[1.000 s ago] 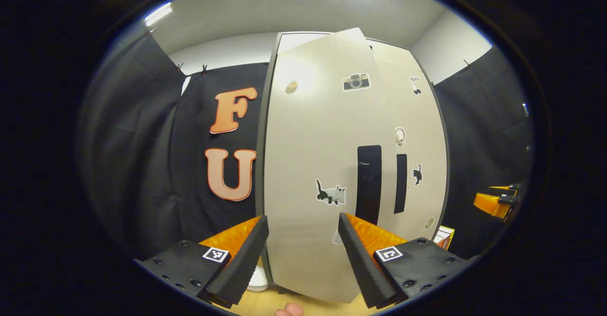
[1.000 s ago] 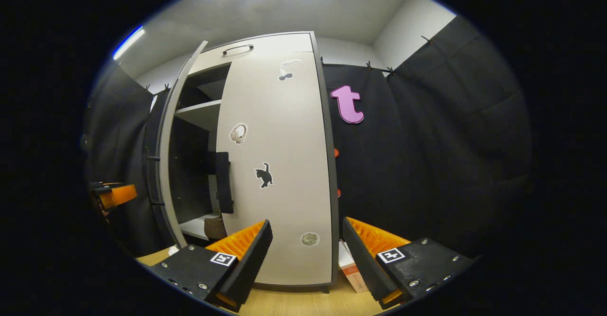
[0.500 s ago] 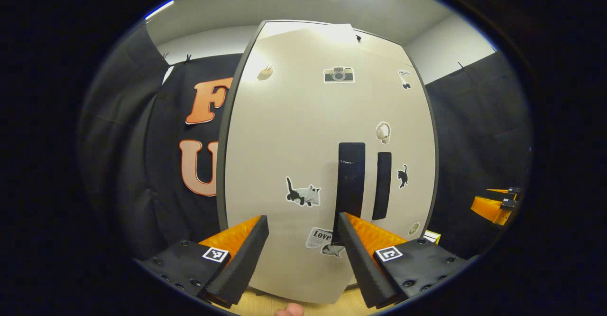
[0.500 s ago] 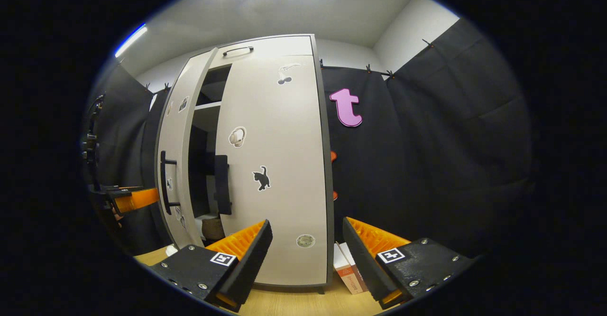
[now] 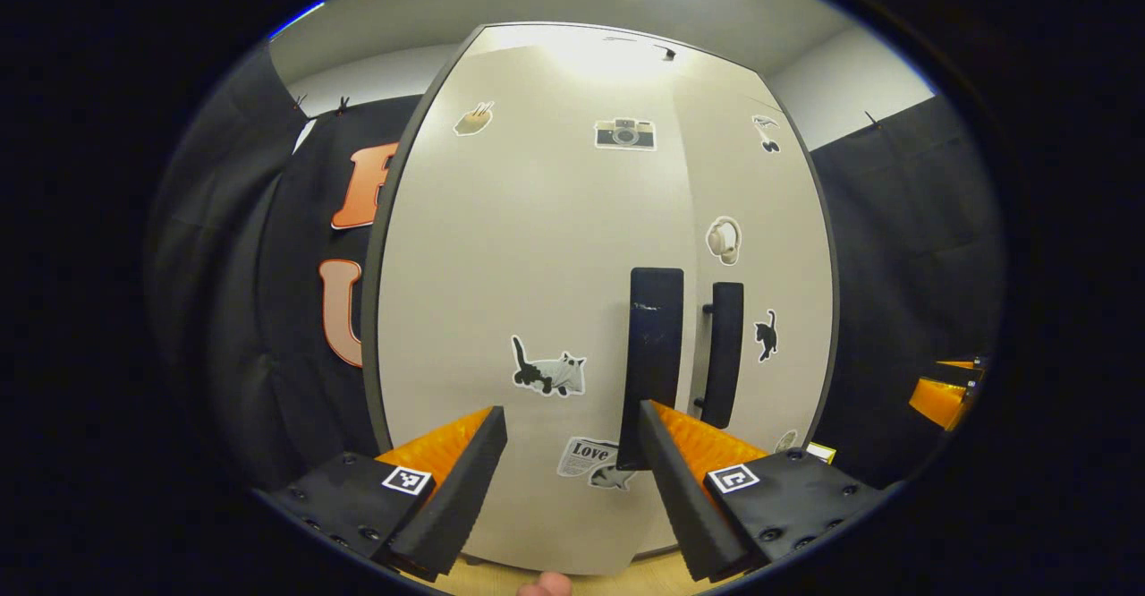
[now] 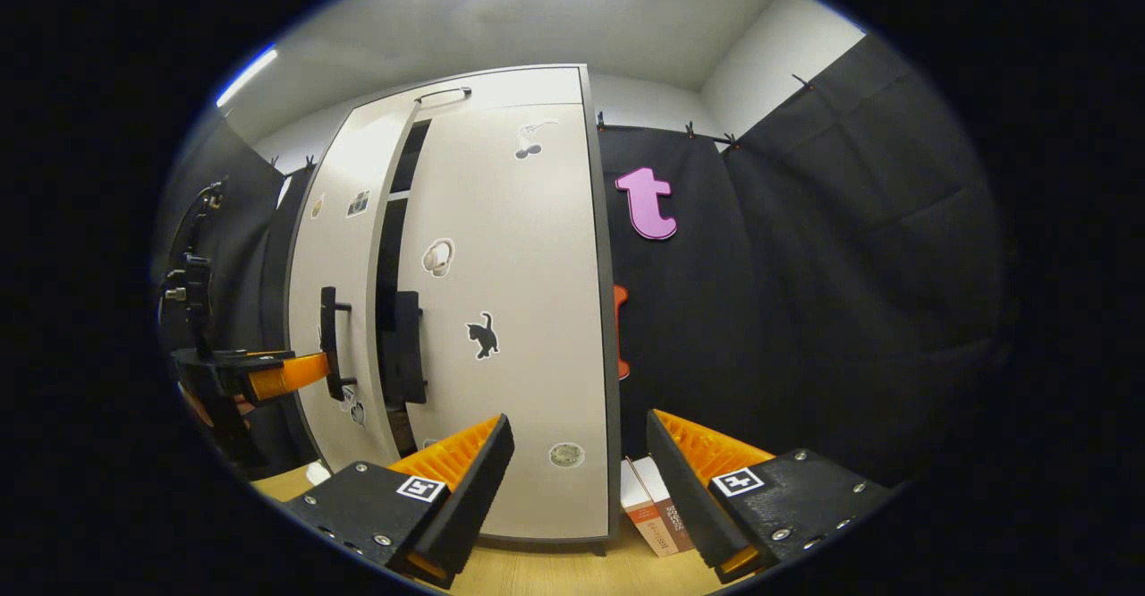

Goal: Grab one shoe with the right hand and put it into the shoe cabinet, grab the other shoe with the left hand and put it into the shoe cabinet; then close the right door with the right hand and the left door with the left hand.

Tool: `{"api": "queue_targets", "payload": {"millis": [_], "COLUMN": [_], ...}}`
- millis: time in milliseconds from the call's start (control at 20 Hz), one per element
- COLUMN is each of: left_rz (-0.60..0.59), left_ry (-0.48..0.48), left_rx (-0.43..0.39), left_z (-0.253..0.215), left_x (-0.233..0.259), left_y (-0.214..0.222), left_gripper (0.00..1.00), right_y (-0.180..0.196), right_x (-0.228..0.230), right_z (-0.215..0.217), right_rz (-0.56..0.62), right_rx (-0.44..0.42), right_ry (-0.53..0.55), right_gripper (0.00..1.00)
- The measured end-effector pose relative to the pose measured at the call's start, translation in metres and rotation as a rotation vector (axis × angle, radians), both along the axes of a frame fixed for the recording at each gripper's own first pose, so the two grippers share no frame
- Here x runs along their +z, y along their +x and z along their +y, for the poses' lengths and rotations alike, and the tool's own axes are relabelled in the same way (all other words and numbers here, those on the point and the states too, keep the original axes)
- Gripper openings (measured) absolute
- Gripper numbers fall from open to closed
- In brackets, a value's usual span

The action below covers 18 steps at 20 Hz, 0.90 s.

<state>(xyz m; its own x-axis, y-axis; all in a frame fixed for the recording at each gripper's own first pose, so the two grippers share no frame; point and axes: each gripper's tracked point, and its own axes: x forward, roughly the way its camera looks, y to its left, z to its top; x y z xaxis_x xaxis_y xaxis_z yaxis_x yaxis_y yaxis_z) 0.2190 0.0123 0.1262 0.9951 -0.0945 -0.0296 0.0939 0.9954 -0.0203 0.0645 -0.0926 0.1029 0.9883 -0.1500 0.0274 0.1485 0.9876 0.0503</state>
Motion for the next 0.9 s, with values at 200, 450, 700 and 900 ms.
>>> {"api": "queue_targets", "payload": {"millis": [200,450,700,900], "left_rz": [-0.001,-0.007,-0.008,-0.024], "left_ry": [0.011,0.027,0.012,-0.002], "left_rx": [0.004,0.010,0.023,0.050], "left_z": [-0.005,-0.007,-0.002,0.011], "left_x": [-0.001,-0.002,0.000,0.010], "left_y": [0.015,0.026,0.020,-0.004], "left_gripper": [0.96,0.99,0.97,0.99], "right_y": [0.002,0.004,0.006,0.007], "right_x": [0.000,0.003,0.004,0.003], "right_z": [-0.006,-0.004,0.003,0.008], "right_rz": [0.003,0.000,0.001,0.001], "right_rx": [-0.007,0.000,0.013,0.015], "right_ry": [-0.002,-0.006,-0.004,-0.004], "right_gripper": [0.92,0.92,0.92,0.92]}}
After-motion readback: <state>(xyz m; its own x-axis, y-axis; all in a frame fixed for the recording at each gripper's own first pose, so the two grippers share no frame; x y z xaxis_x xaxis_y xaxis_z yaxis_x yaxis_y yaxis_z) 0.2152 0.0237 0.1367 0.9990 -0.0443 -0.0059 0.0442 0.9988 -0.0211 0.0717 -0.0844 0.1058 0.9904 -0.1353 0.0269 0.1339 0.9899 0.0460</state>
